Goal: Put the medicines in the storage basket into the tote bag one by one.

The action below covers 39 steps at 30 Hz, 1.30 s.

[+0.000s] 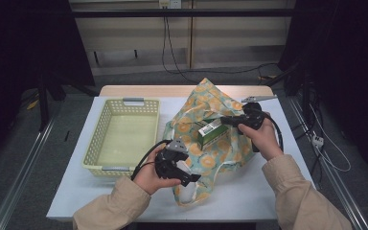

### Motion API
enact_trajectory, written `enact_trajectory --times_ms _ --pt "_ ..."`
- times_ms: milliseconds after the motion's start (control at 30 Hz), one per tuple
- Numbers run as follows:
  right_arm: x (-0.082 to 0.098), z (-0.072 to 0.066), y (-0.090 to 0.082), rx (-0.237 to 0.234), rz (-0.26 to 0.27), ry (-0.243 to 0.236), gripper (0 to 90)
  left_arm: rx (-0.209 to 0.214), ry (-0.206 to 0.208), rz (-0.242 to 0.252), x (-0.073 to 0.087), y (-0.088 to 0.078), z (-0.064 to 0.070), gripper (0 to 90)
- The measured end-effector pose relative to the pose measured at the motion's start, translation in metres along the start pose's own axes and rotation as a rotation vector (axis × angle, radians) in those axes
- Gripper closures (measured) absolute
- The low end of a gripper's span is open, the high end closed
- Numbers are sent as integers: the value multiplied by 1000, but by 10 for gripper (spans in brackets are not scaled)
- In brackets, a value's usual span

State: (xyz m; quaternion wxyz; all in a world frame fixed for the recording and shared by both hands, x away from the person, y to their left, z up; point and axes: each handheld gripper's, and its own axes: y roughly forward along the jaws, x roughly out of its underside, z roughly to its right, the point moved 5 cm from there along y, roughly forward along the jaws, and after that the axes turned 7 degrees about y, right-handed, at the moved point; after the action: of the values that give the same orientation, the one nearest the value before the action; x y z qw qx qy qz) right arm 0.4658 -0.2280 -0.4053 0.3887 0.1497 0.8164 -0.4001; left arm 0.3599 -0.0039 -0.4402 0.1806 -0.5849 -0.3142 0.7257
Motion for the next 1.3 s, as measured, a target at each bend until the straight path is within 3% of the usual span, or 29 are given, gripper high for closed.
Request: enact_trajectory --times_ms 100,267,333,367,433,500,600,633,700,800,933,967,1033,1167,1300 --pt "0 -1 1 -1 -1 3 898 15 11 -14 5 5 4 158" --pt "1 -2 3 -2 -3 -3 898 28 -15 -23 12 13 8 179" --pt "1 -3 3 -1 -5 -5 898 35 -7 -33 14 16 11 199" --pt "1 -3 3 0 -5 -5 898 61 -2 -29 14 17 13 210" --pt "0 -3 4 0 -4 -4 898 52 -1 -33 13 18 17 211" --pt "1 -3 4 0 -4 -4 898 73 1 -25 13 20 19 215" --pt "1 -3 4 1 -4 -4 898 75 20 -62 18 24 21 254" --pt "1 -3 4 2 -3 -5 898 83 13 -55 19 26 22 274" --pt "1 -3 4 0 -4 -4 898 64 40 -71 22 27 22 351" --pt "1 -3 4 2 -5 -5 898 102 35 -64 24 29 23 444" --pt "0 -2 4 1 -7 -1 898 121 41 -79 24 29 27 574" --pt "0 -2 4 2 -6 -2 898 123 56 -99 25 29 27 604" --pt "0 -2 4 3 -6 -2 898 135 47 -97 26 31 29 654" --pt "0 -2 3 2 -5 -3 898 151 56 -147 32 34 28 784" --pt "0 -1 2 0 -3 -4 898 150 41 -162 32 32 26 900"
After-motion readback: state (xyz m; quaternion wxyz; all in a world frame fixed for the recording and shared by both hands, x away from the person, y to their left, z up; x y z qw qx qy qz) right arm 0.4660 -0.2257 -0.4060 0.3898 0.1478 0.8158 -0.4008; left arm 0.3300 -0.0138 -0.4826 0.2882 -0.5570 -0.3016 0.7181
